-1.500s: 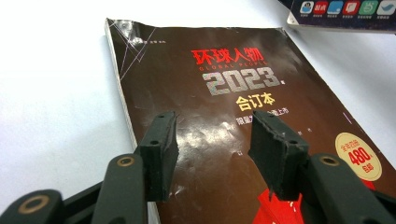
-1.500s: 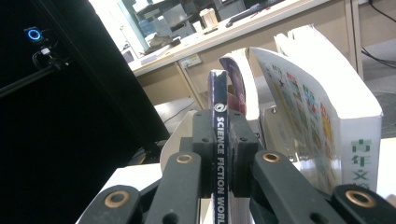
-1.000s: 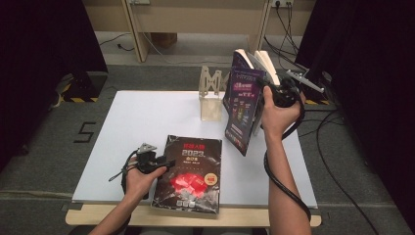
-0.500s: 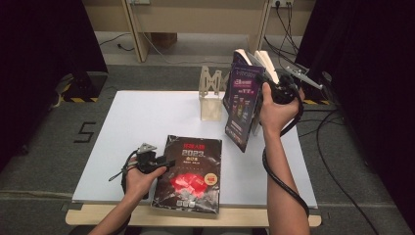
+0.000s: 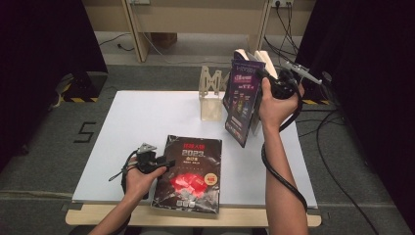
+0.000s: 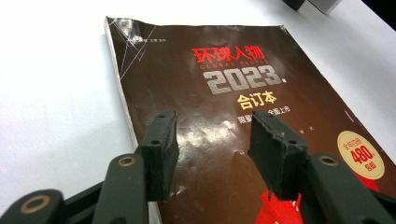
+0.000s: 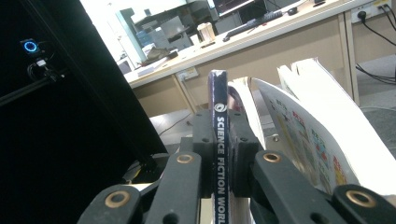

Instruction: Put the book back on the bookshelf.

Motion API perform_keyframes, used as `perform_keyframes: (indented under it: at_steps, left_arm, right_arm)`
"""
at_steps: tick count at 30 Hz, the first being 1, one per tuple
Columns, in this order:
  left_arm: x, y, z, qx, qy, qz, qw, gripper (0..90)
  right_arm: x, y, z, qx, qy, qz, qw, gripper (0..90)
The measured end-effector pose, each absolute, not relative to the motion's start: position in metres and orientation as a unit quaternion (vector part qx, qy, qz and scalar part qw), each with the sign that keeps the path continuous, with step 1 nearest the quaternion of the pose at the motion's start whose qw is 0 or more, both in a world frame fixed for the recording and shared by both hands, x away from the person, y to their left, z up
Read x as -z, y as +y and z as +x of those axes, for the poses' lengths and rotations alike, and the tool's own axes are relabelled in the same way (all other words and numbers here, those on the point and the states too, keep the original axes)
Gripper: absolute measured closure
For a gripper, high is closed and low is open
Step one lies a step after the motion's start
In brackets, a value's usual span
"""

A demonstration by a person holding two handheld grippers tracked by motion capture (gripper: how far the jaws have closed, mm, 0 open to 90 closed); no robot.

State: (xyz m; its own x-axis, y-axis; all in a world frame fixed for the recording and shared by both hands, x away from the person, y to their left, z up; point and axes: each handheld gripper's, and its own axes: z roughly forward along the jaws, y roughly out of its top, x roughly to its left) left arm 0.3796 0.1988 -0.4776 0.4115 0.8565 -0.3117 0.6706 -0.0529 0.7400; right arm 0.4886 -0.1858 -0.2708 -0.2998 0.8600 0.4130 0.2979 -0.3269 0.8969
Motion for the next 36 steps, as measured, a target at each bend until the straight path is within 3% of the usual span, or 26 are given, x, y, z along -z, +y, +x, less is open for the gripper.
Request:
perform_keyframes:
  at_steps: [36]
  left_arm:
    - [0.479,0.199,0.38,-0.105,0.532,0.718,0.436,51.1]
  right_arm:
    - [0.27,-0.179,0.513,-0.6,0.53,0.548,0.242,84.4]
